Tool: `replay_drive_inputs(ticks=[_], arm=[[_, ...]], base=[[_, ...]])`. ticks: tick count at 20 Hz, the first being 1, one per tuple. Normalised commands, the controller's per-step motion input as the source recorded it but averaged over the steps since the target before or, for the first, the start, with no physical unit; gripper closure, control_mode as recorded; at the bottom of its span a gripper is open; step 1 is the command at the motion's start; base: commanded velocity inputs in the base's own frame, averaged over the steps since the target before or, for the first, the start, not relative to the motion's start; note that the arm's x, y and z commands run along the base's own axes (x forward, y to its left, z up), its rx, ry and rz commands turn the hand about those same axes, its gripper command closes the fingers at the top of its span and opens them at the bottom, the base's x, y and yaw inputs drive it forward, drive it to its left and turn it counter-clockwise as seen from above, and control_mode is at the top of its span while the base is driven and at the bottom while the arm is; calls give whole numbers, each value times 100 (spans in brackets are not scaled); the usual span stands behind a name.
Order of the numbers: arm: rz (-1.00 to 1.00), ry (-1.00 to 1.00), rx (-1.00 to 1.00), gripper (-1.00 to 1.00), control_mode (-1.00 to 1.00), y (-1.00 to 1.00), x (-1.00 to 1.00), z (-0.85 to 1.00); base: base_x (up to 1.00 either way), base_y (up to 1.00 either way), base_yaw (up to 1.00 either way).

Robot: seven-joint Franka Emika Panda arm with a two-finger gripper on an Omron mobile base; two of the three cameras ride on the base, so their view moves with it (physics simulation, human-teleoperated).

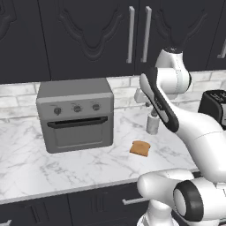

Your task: Pick the pan from the cabinet and place it on the stove. Then turn on the stove burner for the pan.

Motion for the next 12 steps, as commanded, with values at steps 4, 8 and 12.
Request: replay_drive_inputs(ticks=[4, 8, 12], arm=[[0, -3, 0, -100, -100, 0, -16, 0], [0, -21, 0, -100, -100, -1, -29, 6], [-2, -25, 0, -100, -100, 0, -24, 30]], base=[[0, 0, 0], [0, 0, 0], [0, 0, 0]])
